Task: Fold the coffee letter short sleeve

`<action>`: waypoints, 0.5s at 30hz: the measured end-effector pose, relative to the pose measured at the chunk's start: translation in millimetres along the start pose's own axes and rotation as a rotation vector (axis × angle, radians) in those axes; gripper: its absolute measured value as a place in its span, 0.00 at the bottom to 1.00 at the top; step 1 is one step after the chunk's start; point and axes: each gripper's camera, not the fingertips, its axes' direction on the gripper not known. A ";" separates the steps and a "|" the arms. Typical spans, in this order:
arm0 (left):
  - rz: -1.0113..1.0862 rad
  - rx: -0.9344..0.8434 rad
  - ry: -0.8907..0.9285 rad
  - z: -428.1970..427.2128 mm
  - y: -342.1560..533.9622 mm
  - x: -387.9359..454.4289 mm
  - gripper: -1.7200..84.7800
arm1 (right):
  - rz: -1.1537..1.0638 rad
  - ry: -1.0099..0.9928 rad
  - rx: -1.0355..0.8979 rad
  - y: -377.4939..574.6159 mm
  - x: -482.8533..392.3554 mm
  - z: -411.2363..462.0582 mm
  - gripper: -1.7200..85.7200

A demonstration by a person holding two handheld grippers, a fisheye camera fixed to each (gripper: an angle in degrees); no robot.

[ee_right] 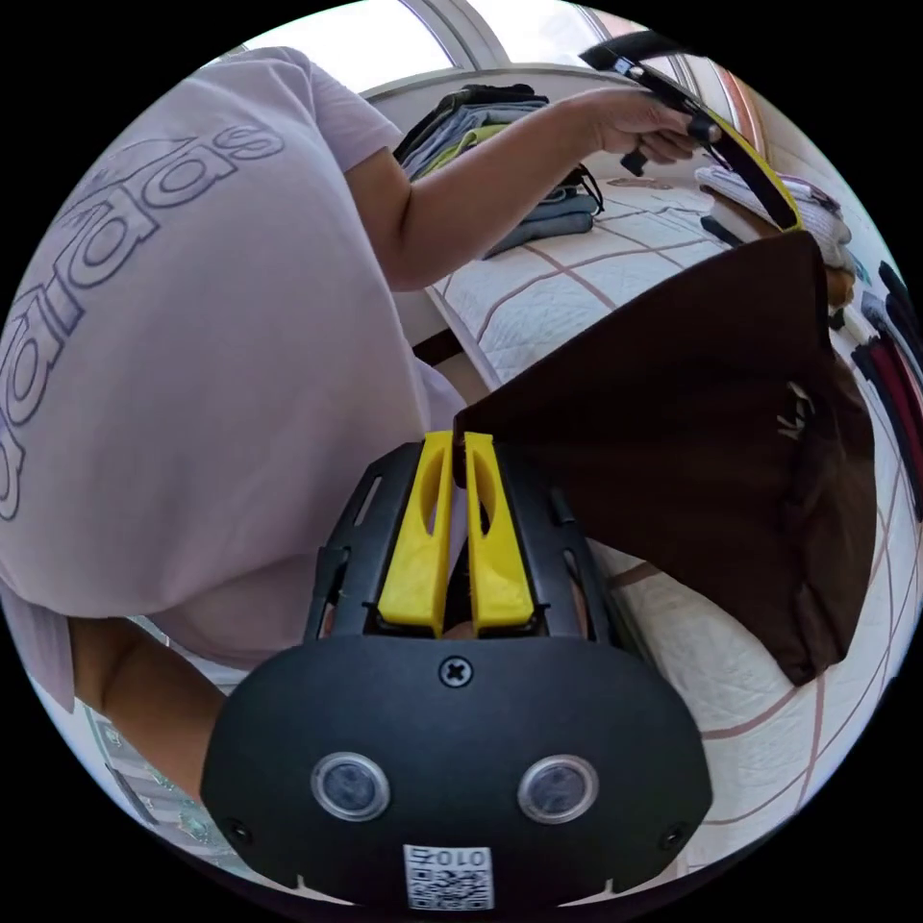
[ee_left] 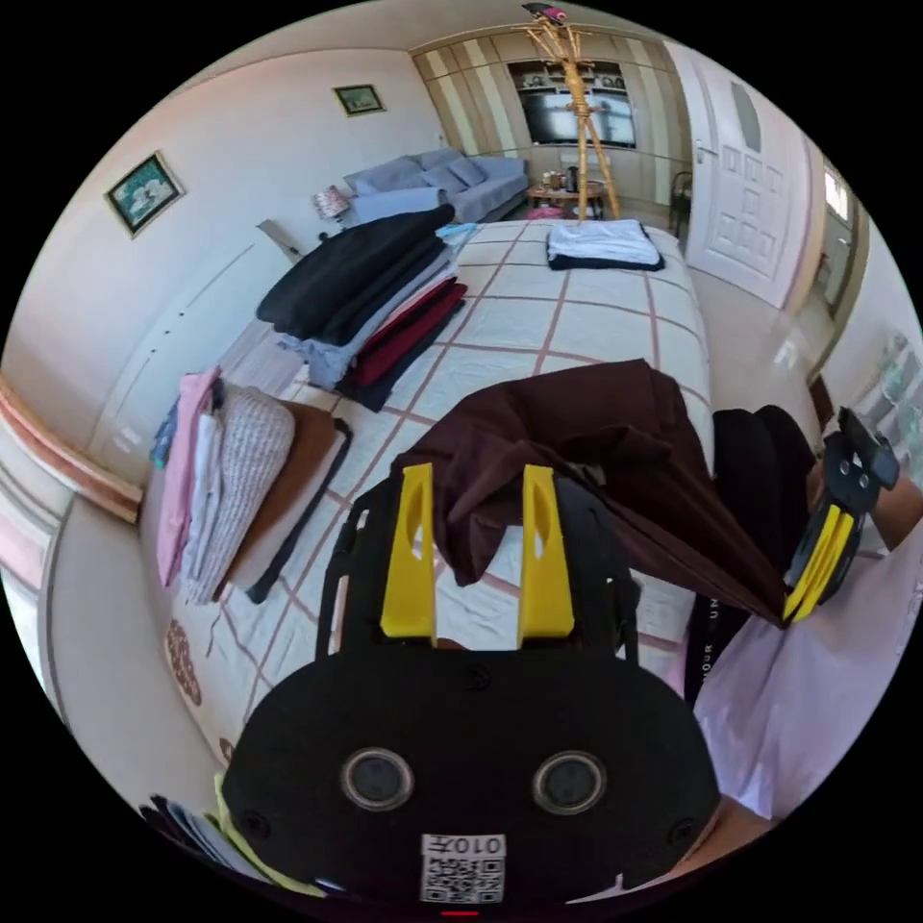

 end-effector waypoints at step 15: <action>-0.213 0.013 0.185 88.9 32.9 53.9 0.15 | 0.153 0.181 0.228 38.9 9.7 -25.1 0.11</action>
